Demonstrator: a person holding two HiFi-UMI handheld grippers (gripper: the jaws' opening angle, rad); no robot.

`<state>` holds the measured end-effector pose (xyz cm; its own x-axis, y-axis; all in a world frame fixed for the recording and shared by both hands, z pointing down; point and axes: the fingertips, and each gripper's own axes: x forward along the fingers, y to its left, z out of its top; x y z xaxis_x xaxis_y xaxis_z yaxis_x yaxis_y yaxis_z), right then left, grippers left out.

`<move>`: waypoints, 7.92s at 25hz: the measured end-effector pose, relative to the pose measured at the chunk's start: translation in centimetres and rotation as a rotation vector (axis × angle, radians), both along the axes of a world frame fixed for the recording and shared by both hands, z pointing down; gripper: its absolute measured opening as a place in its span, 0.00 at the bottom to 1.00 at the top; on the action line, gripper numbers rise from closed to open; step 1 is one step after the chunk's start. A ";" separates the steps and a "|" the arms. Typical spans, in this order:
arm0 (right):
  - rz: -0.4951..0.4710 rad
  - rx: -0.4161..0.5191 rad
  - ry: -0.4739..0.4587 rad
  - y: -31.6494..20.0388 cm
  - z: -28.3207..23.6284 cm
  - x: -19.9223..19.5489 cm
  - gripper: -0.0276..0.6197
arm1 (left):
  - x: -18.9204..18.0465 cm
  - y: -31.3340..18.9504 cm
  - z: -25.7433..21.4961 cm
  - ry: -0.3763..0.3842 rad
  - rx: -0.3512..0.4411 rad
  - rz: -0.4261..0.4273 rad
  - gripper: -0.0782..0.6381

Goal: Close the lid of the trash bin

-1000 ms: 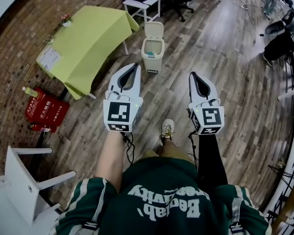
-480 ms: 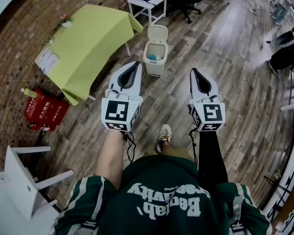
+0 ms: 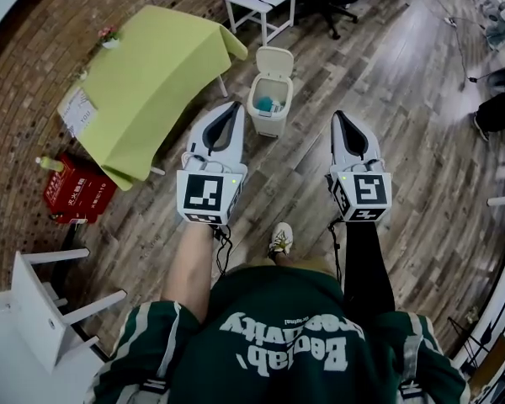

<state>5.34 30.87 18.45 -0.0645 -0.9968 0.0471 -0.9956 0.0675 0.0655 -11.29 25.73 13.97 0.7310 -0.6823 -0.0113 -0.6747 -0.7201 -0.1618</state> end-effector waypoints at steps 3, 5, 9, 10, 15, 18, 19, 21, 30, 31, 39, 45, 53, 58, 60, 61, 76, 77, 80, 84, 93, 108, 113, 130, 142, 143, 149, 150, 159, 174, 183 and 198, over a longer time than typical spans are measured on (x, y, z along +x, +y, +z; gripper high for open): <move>-0.012 -0.008 0.007 -1.9 0.3 1.3 0.04 | 1.3 -1.9 0.1 -0.001 -0.001 -0.021 0.12; -0.019 -0.012 0.014 -2.9 0.5 1.8 0.04 | 1.8 -2.9 0.2 -0.002 -0.005 -0.032 0.12; -0.023 -0.006 0.018 -3.9 0.3 3.2 0.04 | 2.9 -4.0 0.4 -0.010 -0.003 -0.043 0.12; -0.023 -0.003 0.019 -4.1 0.2 3.5 0.04 | 3.1 -4.1 0.3 -0.013 -0.001 -0.045 0.12; -0.029 0.007 0.023 -4.8 0.0 4.0 0.04 | 4.0 -4.8 0.1 -0.020 0.012 -0.042 0.12; -0.034 0.009 0.026 -5.3 -0.3 4.0 0.04 | 4.1 -5.2 -0.2 -0.027 0.020 -0.045 0.12; -0.036 0.009 0.027 -5.5 -0.3 3.9 0.04 | 4.3 -5.4 -0.3 -0.030 0.023 -0.044 0.12; -0.039 0.005 0.030 -6.1 -0.2 4.0 0.04 | 4.6 -5.9 -0.3 -0.037 0.027 -0.035 0.12; -0.025 -0.007 0.034 -9.9 0.4 5.1 0.04 | 5.8 -9.7 0.0 -0.012 0.030 -0.008 0.16; -0.022 -0.007 0.029 -10.6 0.5 5.2 0.04 | 5.8 -10.5 0.1 -0.015 0.032 -0.014 0.12; -0.022 -0.025 0.037 -16.3 1.3 5.2 0.04 | 5.9 -16.5 0.9 -0.017 0.022 -0.017 0.12; -0.030 -0.037 0.064 -21.4 1.9 5.3 0.06 | 6.5 -22.4 1.0 -0.006 0.020 0.001 0.12; -0.046 -0.064 0.047 -29.0 3.7 5.2 0.06 | 7.9 -30.5 2.4 -0.020 -0.006 0.048 0.12; -0.030 -0.092 0.025 -33.9 5.0 5.0 0.06 | 8.3 -35.7 3.7 -0.053 -0.023 0.084 0.12; -0.021 -0.103 0.027 -35.8 5.1 5.0 0.06 | 8.4 -37.8 3.9 -0.050 -0.035 0.097 0.12; -0.016 -0.107 0.029 -36.6 5.1 5.0 0.06 | 8.4 -38.7 3.9 -0.049 -0.040 0.104 0.12; 0.054 -0.157 0.060 -45.1 5.4 5.2 0.06 | 9.3 -48.4 6.0 -0.098 -0.037 0.169 0.12; 0.052 -0.167 0.062 -45.2 5.9 5.2 0.06 | 9.6 -48.4 6.4 -0.113 -0.028 0.178 0.12; 0.042 -0.199 0.068 -45.6 7.2 5.2 0.06 | 10.0 -48.7 7.2 -0.098 -0.055 0.203 0.12; 0.022 -0.224 0.079 -45.8 8.1 5.6 0.06 | 10.6 -48.8 7.9 -0.075 -0.117 0.251 0.12; -0.072 -0.206 0.059 -48.9 8.4 7.8 0.06 | 12.5 -49.6 7.7 -0.093 -0.098 0.149 0.12; -0.351 -0.209 0.054 -55.0 10.1 13.4 0.06 | 15.9 -51.4 7.6 -0.089 -0.093 -0.179 0.12; -0.423 -0.232 0.019 -55.3 12.8 13.7 0.06 | 17.0 -51.9 8.4 -0.066 -0.084 -0.271 0.12; -0.500 -0.338 -0.049 -56.0 24.5 11.5 0.06 | 16.8 -52.9 17.6 -0.138 -0.158 -0.253 0.12; -0.500 -0.434 -0.051 -58.9 30.6 11.8 0.06 | 17.2 -55.0 20.7 -0.130 -0.197 -0.255 0.12; -0.497 -0.448 -0.047 -59.1 31.2 11.8 0.06 | 17.2 -55.1 20.8 -0.129 -0.201 -0.253 0.12; -0.502 -0.520 0.000 -59.8 34.9 11.7 0.06 | 17.5 -55.4 21.4 -0.138 -0.206 -0.234 0.12; -0.502 -0.533 0.010 -59.9 35.6 11.7 0.06 | 17.5 -55.4 21.5 -0.136 -0.208 -0.233 0.12; -0.523 -0.642 0.063 -60.4 40.5 12.1 0.06 | 17.6 -55.1 22.1 -0.140 -0.225 -0.228 0.12; -0.534 -0.782 0.047 -59.6 45.5 11.4 0.06 | 17.1 -54.4 23.0 -0.142 -0.249 -0.248 0.12; -0.532 -0.819 0.056 -59.0 46.8 11.5 0.06 | 17.0 -53.7 24.2 -0.133 -0.278 -0.246 0.12; -0.576 -0.896 0.018 -54.9 49.0 8.3 0.06 | 15.6 -53.2 24.9 -0.119 -0.289 -0.268 0.12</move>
<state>13.59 -24.04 67.47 -0.5070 -0.4180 0.7539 -0.7977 0.5588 -0.2267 4.29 -27.51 38.90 0.5112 -0.8118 0.2823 -0.8336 -0.5483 -0.0672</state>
